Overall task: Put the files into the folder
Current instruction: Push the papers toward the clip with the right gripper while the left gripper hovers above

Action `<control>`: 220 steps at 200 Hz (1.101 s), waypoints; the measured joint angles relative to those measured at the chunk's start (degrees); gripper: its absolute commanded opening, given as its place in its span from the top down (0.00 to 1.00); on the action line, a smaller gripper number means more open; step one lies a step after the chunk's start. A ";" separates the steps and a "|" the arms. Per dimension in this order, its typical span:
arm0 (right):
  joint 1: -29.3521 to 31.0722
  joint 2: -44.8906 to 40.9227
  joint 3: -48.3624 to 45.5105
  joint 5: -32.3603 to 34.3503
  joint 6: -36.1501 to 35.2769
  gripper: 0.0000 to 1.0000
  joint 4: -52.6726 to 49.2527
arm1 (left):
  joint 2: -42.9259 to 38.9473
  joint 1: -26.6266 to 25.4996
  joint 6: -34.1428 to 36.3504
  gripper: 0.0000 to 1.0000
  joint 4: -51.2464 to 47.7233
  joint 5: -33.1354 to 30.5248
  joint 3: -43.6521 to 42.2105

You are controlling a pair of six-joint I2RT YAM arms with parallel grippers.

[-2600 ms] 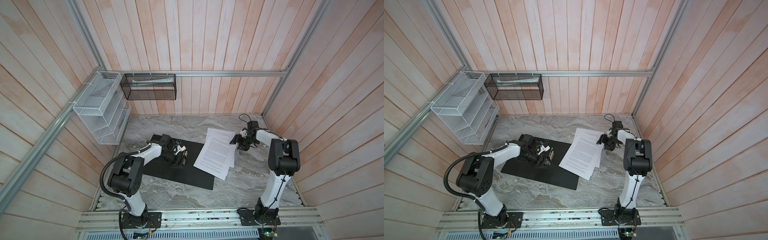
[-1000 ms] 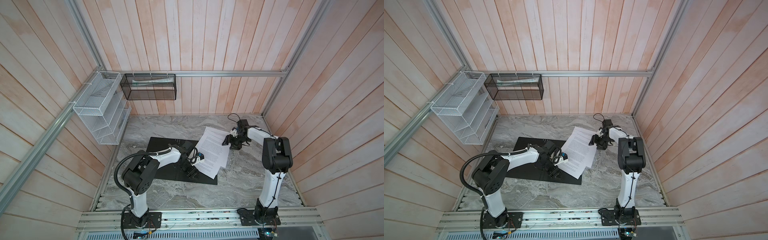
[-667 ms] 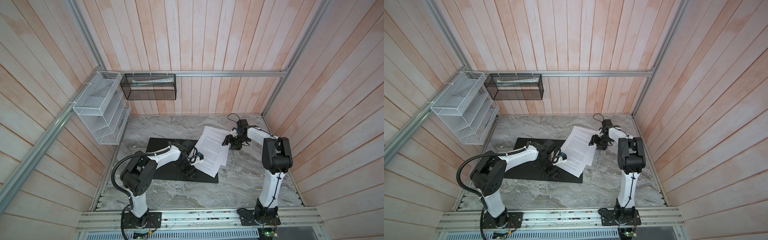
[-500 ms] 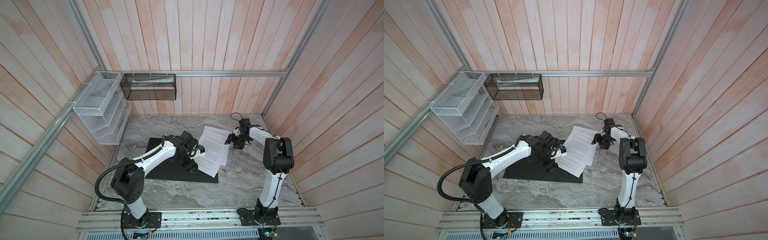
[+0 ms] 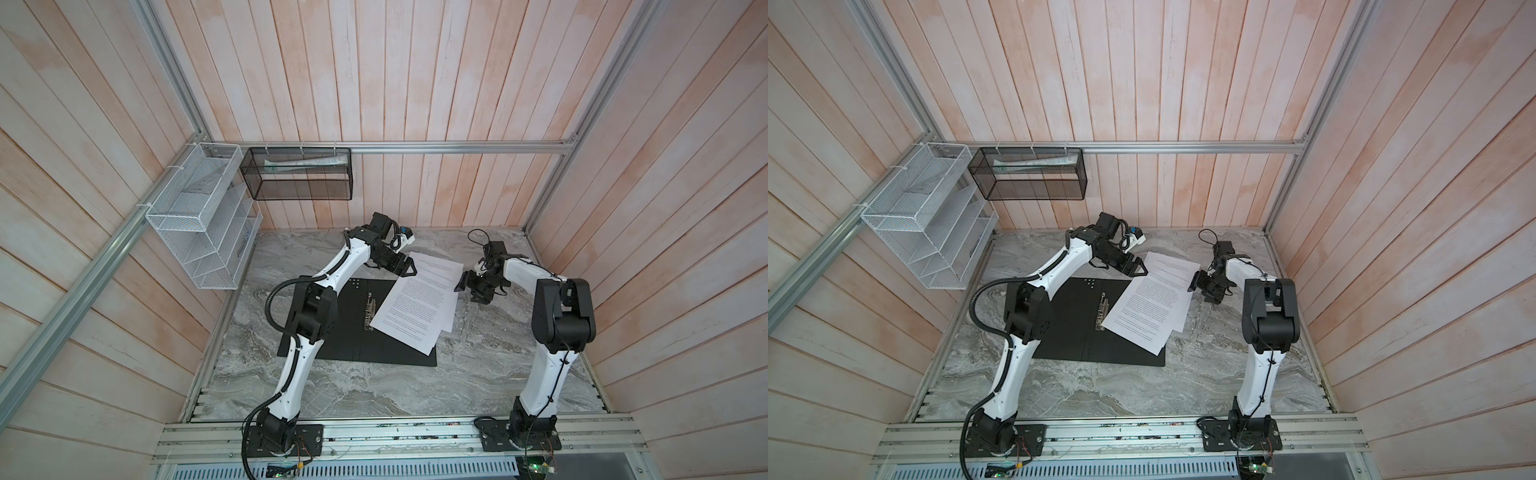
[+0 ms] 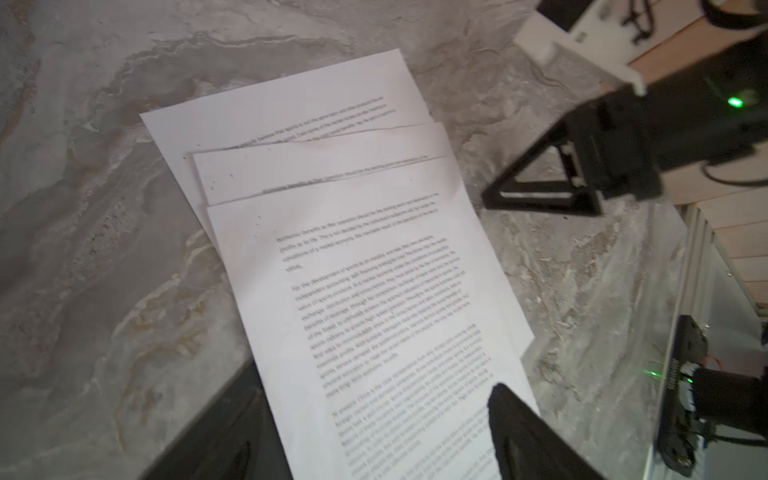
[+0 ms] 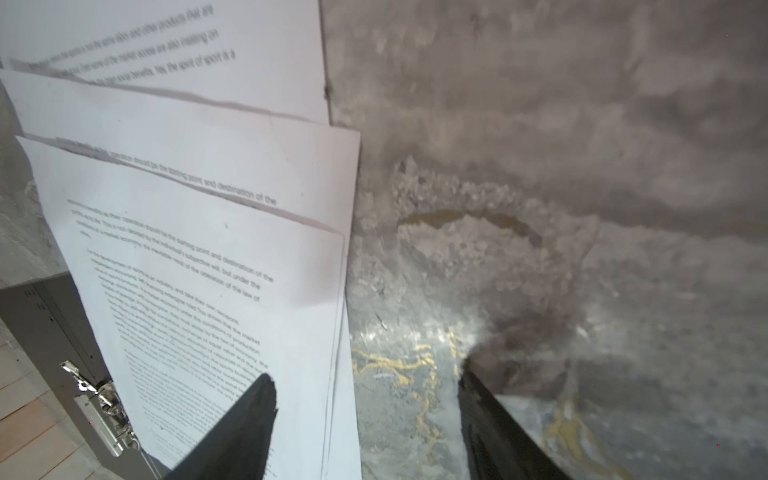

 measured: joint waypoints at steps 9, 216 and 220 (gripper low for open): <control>0.02 -1.01 -1.49 -0.22 0.22 0.29 0.70 | 3.34 0.35 -0.94 0.08 0.04 0.00 3.50; 3.72 -1.66 -6.21 -10.14 3.17 0.29 9.18 | 10.54 0.15 -9.16 0.02 5.29 0.26 5.70; 3.78 -1.60 -6.16 -10.40 3.17 0.29 9.35 | 10.56 0.15 -9.29 0.03 5.29 0.59 5.70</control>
